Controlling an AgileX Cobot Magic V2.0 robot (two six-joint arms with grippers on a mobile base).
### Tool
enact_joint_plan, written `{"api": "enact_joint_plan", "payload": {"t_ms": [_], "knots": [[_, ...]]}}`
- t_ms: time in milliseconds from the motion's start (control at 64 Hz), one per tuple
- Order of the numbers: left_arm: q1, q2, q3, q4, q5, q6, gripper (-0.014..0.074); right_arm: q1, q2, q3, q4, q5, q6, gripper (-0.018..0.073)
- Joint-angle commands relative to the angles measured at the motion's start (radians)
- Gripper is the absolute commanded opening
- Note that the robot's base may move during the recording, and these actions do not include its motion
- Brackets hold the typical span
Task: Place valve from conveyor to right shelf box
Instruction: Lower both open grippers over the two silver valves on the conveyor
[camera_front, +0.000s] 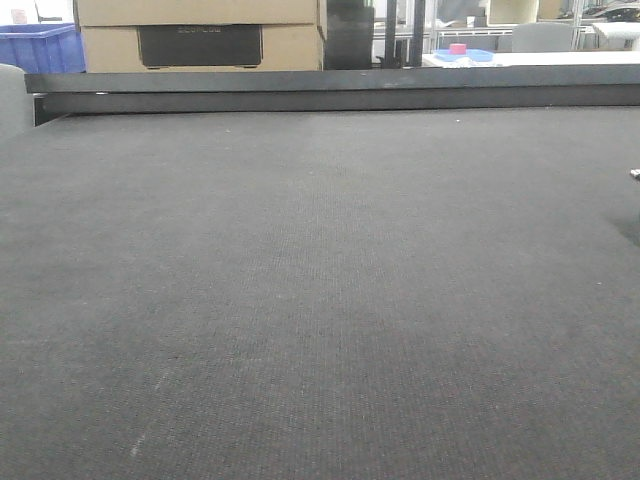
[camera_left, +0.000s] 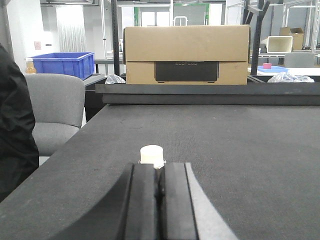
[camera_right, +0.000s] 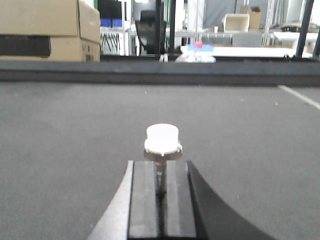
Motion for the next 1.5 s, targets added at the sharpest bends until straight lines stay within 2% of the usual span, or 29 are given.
{"api": "enact_joint_plan", "payload": {"t_ms": [0,125,203,312,406,453,515,578,609,672,734,812,875,968,1140,1249,1484], "knots": [[0.003,-0.004,-0.001,-0.012,-0.041,-0.006,-0.0111,-0.002,-0.004,-0.001,-0.002,-0.063,-0.001,-0.0162],[0.003,-0.004,-0.001,-0.012,-0.124,-0.006,-0.0111,-0.002,-0.004,-0.001,-0.002,-0.183,-0.001,-0.0162],[0.003,-0.004,-0.011,-0.012,-0.117,-0.006,-0.0111,-0.002,-0.004,-0.001,-0.002,-0.234,-0.001,-0.0162],[0.003,-0.004,-0.126,-0.005,-0.035,-0.006,-0.0111,-0.002,-0.004,-0.098,-0.002,-0.163,-0.001,-0.0162],[0.003,0.030,-0.261,-0.003,0.138,-0.006,-0.0107,-0.002,-0.004,-0.229,-0.002,-0.063,-0.001,-0.0162],[0.003,0.083,-0.352,-0.003,0.244,-0.006,-0.0067,-0.002,0.004,-0.301,-0.002,-0.008,-0.001,-0.0162],[0.003,0.134,-0.425,-0.001,0.303,-0.006,0.0006,-0.002,0.039,-0.378,-0.002,0.073,-0.001,-0.0162],[0.003,0.203,-0.503,-0.001,0.331,-0.006,0.0135,-0.002,0.078,-0.446,-0.002,0.137,-0.001,-0.0134],[0.003,0.232,-0.532,-0.001,0.337,-0.006,0.0192,-0.002,0.097,-0.473,-0.002,0.163,-0.001,-0.0104],[0.003,0.306,-0.602,-0.001,0.374,-0.006,0.0328,-0.002,0.147,-0.525,-0.002,0.200,-0.001,0.0022],[0.003,0.373,-0.659,-0.001,0.417,-0.006,0.0418,-0.002,0.195,-0.561,-0.002,0.218,-0.001,0.0188],[0.003,0.455,-0.725,-0.005,0.487,-0.006,0.0486,-0.002,0.255,-0.589,-0.002,0.222,-0.001,0.0434],[0.001,0.516,-0.774,-0.018,0.547,-0.006,0.0529,-0.002,0.294,-0.601,-0.004,0.233,-0.001,0.0578],[-0.017,0.600,-0.837,-0.055,0.601,-0.008,0.0593,-0.002,0.356,-0.624,-0.020,0.277,-0.002,0.0568],[-0.066,0.733,-0.964,-0.089,0.722,-0.010,0.0587,-0.002,0.503,-0.727,-0.020,0.344,-0.002,0.0568],[-0.098,0.797,-1.031,-0.089,0.775,-0.010,0.0587,-0.002,0.631,-0.856,-0.022,0.480,-0.002,0.0568],[-0.135,0.858,-1.072,-0.089,0.781,-0.010,0.0587,-0.002,0.959,-1.194,-0.022,0.836,-0.002,0.0568]]}}
